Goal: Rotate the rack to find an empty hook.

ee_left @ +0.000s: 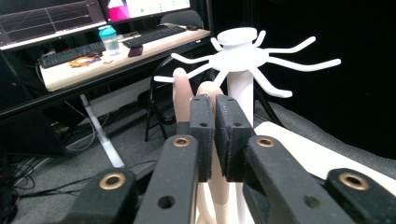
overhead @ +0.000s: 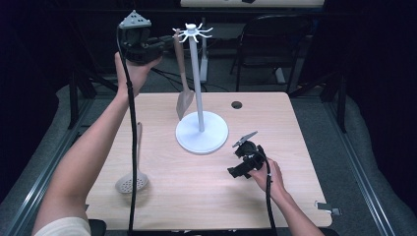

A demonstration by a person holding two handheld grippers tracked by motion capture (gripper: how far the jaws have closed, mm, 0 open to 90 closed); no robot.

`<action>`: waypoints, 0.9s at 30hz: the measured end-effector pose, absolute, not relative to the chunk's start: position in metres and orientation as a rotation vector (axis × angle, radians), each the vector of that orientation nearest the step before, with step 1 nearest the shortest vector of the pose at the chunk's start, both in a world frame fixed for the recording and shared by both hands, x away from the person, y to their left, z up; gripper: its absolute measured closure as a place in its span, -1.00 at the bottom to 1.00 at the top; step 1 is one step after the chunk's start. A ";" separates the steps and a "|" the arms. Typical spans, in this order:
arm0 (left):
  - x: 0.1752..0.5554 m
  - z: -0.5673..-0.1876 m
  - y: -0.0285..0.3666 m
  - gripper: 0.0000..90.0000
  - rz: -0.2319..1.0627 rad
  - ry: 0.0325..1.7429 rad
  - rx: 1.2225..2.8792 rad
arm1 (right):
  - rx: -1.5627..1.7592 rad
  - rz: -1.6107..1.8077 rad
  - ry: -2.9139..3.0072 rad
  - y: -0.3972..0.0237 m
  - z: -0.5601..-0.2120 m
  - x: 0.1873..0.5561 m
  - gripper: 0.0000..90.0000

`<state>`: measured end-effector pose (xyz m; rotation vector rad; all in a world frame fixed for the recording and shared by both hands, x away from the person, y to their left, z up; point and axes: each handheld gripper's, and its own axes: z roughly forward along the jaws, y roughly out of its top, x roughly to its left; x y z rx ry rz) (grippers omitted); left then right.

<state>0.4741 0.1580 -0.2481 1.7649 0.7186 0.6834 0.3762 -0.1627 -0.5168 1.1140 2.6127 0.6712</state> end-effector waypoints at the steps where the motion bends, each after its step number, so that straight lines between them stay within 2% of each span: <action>1: 0.473 -0.249 0.160 0.84 0.681 0.722 1.763 | 1.114 0.671 2.613 -0.163 -0.517 0.376 -0.81; 3: 0.472 -0.250 0.163 0.67 0.679 0.734 1.763 | 1.114 0.672 2.615 -0.162 -0.517 0.376 -0.81; 5: 0.472 -0.252 0.166 0.61 0.673 0.749 1.763 | 1.117 0.672 2.612 -0.162 -0.517 0.376 -0.81; 6: 0.471 -0.253 0.167 0.39 0.670 0.758 1.767 | 1.117 0.667 2.614 -0.162 -0.517 0.376 -0.81; 7: 0.471 -0.254 0.169 0.39 0.669 0.771 1.763 | 1.117 0.667 2.614 -0.162 -0.517 0.376 -0.81; 8: 0.470 -0.255 0.170 0.22 0.672 0.780 1.765 | 1.119 0.669 2.613 -0.162 -0.517 0.376 -0.81; 9: 0.470 -0.257 0.171 0.22 0.669 0.785 1.770 | 1.119 0.669 2.613 -0.162 -0.517 0.376 -0.81; 11: 0.466 -0.262 0.173 0.01 0.674 0.799 1.785 | 1.116 0.673 2.612 -0.162 -0.517 0.376 -0.81; 19: 0.453 -0.284 0.182 -0.49 0.688 0.830 1.848 | 1.127 0.699 2.605 -0.161 -0.518 0.376 -0.81; 27: 0.442 -0.323 0.198 -0.66 0.676 0.896 1.906 | 1.122 0.687 2.607 -0.161 -0.518 0.376 -0.81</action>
